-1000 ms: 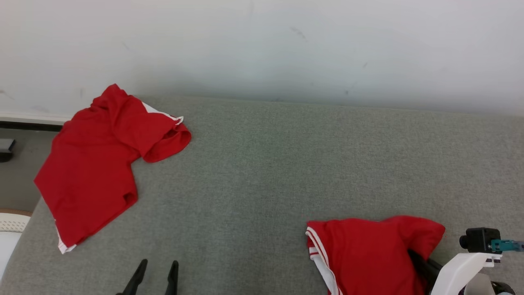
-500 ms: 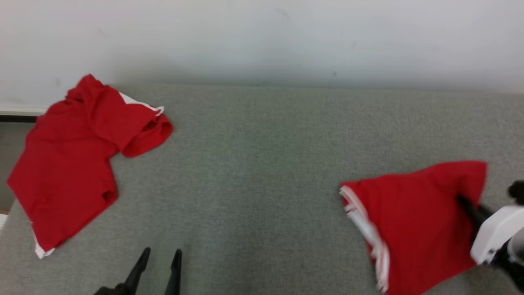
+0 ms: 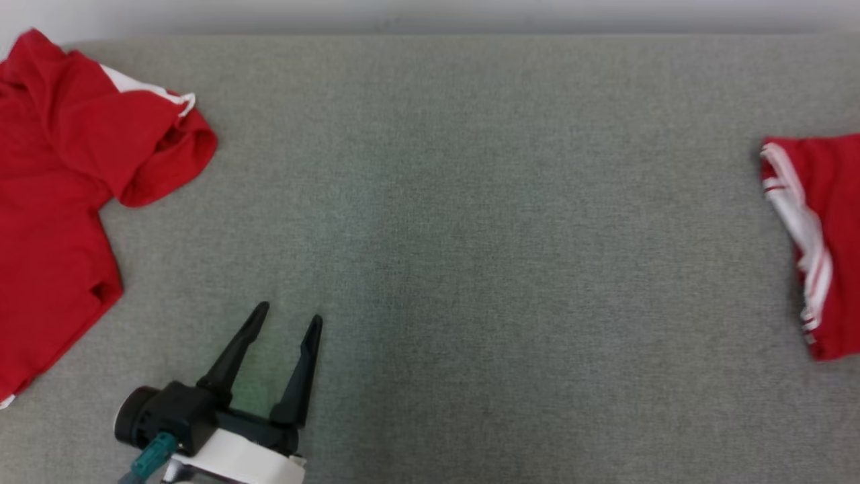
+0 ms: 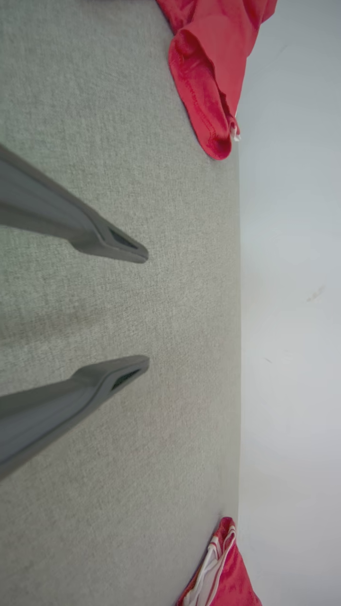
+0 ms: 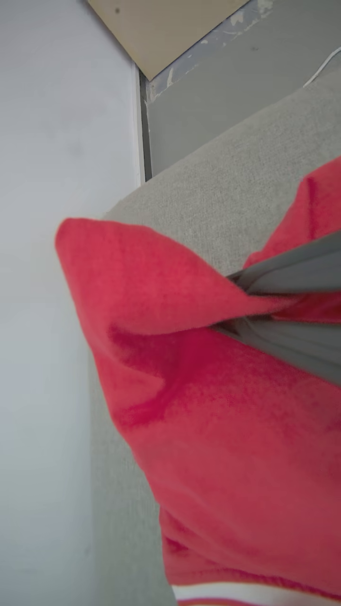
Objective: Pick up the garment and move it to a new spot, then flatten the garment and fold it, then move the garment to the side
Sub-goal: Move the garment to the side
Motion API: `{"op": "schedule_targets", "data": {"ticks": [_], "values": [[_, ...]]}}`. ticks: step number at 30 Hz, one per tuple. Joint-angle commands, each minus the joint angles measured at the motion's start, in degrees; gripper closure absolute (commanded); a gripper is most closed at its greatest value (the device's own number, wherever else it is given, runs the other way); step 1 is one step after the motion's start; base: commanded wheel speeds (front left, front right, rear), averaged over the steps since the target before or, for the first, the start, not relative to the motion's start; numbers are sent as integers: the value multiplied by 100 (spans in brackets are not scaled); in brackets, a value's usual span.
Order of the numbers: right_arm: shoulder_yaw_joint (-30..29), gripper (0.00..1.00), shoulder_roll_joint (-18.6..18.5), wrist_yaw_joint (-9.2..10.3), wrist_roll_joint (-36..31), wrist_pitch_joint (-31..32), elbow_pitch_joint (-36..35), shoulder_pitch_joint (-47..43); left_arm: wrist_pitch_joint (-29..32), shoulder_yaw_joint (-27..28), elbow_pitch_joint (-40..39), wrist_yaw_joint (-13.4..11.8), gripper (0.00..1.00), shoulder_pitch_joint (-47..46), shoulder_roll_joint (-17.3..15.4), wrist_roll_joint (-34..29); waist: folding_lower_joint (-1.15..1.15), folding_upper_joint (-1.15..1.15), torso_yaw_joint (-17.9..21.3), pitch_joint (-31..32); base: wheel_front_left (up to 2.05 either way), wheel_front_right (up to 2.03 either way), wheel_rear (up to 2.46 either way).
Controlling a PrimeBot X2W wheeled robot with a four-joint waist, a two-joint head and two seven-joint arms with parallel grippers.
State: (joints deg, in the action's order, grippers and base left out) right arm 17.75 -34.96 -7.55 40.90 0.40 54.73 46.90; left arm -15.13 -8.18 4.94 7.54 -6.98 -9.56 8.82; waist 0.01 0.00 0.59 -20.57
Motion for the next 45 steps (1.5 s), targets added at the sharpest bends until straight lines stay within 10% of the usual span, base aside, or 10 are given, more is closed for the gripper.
{"op": "schedule_targets", "data": {"ticks": [1, 12, 13, 15, 27, 45], "values": [[-141, 100, -185, 13, -168, -80, 253, 211, 0, -20, -55, -10, 0, -113, -46, 102, -1, 0, -113, -213, 0, 0, 0], [-736, 100, -490, 13, -1199, -841, 1589, 821, 0, -19, -52, -10, 0, 35, 0, 103, -1, 0, -242, -214, 0, 0, 0], [-784, 84, -537, 13, -1286, -903, 1675, 869, 0, -24, -52, -10, 0, 33, 17, 94, -1, 0, -241, -205, 0, 0, 0], [-867, 0, -552, 13, -1526, -1038, 1805, 922, 1, -27, -44, -10, 0, 29, 33, 81, -1, 0, -236, -173, 0, 0, 0], [-1503, 0, -268, 13, -2531, -1563, 1662, 601, 1, 206, 82, -10, 0, 265, 256, 66, -1, 0, -161, 514, 0, 0, 0], [-2742, 0, 1677, 13, -3710, -1559, -2792, -3234, 0, 923, 318, -118, 0, 1301, 628, -86, -1, 0, -85, 2133, 0, 0, 0]]}}
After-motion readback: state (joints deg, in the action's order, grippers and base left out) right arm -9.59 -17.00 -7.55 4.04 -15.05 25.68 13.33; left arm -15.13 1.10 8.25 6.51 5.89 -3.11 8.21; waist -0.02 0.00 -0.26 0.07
